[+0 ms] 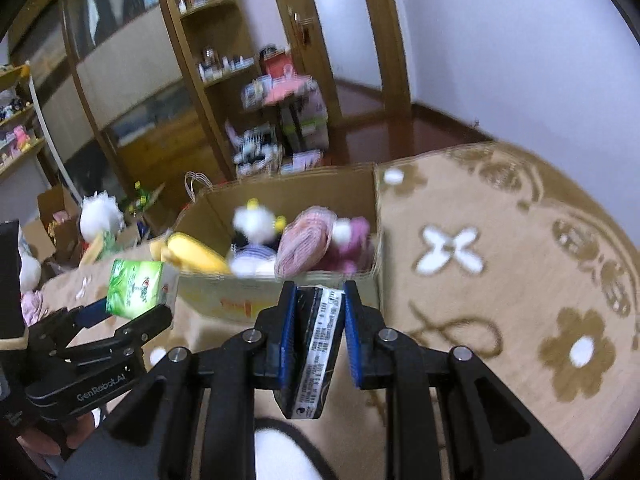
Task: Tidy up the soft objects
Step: 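Grip the green tissue pack with the left tool while the right tool grips the black pack, then carry both tissue packs over the box and open both tools to drop them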
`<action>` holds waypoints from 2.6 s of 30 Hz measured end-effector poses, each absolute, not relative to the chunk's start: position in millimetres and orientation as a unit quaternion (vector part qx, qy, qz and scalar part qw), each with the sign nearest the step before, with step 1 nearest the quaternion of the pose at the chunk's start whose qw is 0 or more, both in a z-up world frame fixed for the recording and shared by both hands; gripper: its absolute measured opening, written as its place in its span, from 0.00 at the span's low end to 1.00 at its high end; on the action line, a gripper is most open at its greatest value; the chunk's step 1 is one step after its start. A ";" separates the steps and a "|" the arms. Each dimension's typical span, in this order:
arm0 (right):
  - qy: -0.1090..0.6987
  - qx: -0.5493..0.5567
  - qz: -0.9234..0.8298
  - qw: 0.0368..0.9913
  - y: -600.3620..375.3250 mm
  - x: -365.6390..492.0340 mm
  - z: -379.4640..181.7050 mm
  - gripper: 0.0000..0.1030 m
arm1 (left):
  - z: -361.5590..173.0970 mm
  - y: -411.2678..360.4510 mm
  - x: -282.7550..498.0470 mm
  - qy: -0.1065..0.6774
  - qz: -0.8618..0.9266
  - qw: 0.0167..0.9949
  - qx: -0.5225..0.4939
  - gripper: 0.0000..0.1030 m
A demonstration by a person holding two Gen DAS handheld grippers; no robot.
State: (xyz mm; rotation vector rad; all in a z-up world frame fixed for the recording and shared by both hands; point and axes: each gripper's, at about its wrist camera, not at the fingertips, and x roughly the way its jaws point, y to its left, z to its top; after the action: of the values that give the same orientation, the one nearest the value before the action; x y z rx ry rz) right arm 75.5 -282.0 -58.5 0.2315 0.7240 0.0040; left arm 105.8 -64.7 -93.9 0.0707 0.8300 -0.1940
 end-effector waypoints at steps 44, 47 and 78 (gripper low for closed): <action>0.326 0.150 0.047 0.932 -277.9 186.0 -48.9 0.25 | -77.2 -104.7 200.4 0.344 -0.115 0.927 0.091 0.76; 0.334 0.162 0.053 0.927 -282.2 185.9 -54.2 0.26 | -76.9 -99.6 200.3 0.347 -0.112 0.928 0.079 0.83; 0.238 0.154 0.034 0.958 -302.8 58.5 60.5 1.00 | 53.4 -29.0 78.5 0.259 -0.041 0.963 0.058 0.99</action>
State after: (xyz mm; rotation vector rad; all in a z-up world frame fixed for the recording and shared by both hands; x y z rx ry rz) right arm 58.5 -302.9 60.5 0.3131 0.4827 0.0694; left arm 78.5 -29.0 53.4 0.1183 0.5252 -0.0825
